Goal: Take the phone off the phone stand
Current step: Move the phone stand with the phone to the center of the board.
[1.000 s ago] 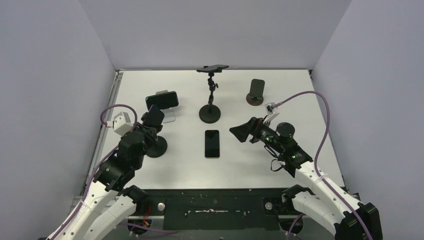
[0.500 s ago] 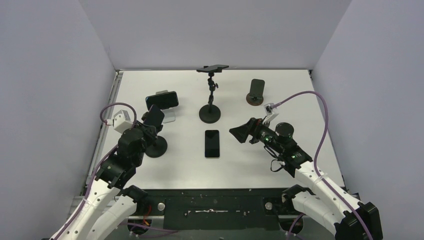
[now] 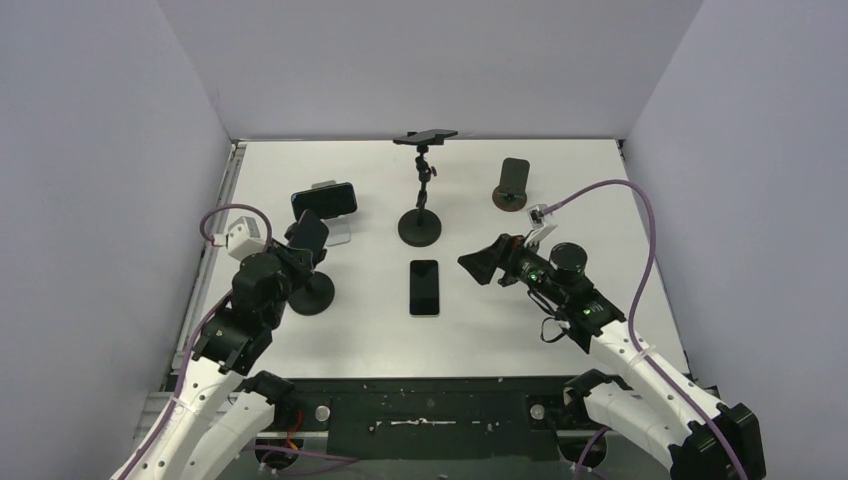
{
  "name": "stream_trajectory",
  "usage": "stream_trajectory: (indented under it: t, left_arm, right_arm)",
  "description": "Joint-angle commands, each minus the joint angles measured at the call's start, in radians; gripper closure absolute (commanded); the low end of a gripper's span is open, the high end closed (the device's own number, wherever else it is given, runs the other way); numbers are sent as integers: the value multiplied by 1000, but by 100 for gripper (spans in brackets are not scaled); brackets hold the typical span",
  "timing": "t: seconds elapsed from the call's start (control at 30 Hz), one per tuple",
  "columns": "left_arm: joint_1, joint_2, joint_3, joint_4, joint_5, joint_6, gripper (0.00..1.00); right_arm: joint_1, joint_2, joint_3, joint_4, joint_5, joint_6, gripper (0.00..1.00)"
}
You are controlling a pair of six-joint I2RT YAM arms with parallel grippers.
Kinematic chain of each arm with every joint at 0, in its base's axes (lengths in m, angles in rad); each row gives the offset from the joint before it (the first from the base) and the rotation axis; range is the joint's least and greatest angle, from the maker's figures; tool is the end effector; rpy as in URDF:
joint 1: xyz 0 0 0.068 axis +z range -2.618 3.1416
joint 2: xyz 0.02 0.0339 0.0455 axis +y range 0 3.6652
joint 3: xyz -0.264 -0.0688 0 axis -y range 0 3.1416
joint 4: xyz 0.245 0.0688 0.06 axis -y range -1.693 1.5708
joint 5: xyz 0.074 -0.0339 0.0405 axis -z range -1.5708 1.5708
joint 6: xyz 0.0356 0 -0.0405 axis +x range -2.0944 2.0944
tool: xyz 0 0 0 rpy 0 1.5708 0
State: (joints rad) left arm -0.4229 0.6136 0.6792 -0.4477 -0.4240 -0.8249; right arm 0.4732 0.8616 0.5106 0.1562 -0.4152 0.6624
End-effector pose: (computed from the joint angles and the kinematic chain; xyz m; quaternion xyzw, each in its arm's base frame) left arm 0.1368 -0.0455 0.3018 -0.2772 0.7701 -0.1783 0.5461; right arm 0.1744 0.1054 0.2653 -0.0589 0.7649 0.4684 0.4382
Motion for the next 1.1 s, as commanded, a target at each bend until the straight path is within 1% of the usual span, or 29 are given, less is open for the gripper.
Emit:
stream_trajectory:
  t: [0.0, 0.2, 0.5, 0.67, 0.83, 0.9, 1.07]
  left_arm:
    - [6, -3, 56, 63, 65, 81, 100]
    - [-7, 13, 133, 102, 207, 147, 100]
    - [-26, 32, 213, 140, 348, 206, 100]
    - [-36, 60, 241, 182, 488, 253, 100]
    - [-46, 81, 223, 221, 635, 275, 100]
    - [-47, 90, 197, 253, 706, 265, 100]
    - [-47, 105, 156, 314, 830, 240, 100]
  right_arm:
    - [9, 1, 74, 6, 19, -35, 9]
    - [10, 4, 136, -55, 36, -95, 9]
    - [9, -23, 172, -114, 53, -149, 9]
    - [9, -41, 175, -142, 41, -186, 9]
    - [9, -63, 137, -105, -26, -189, 10]
    - [9, -70, 114, -60, -85, -177, 10]
    - [13, -42, 87, 49, -223, -143, 10]
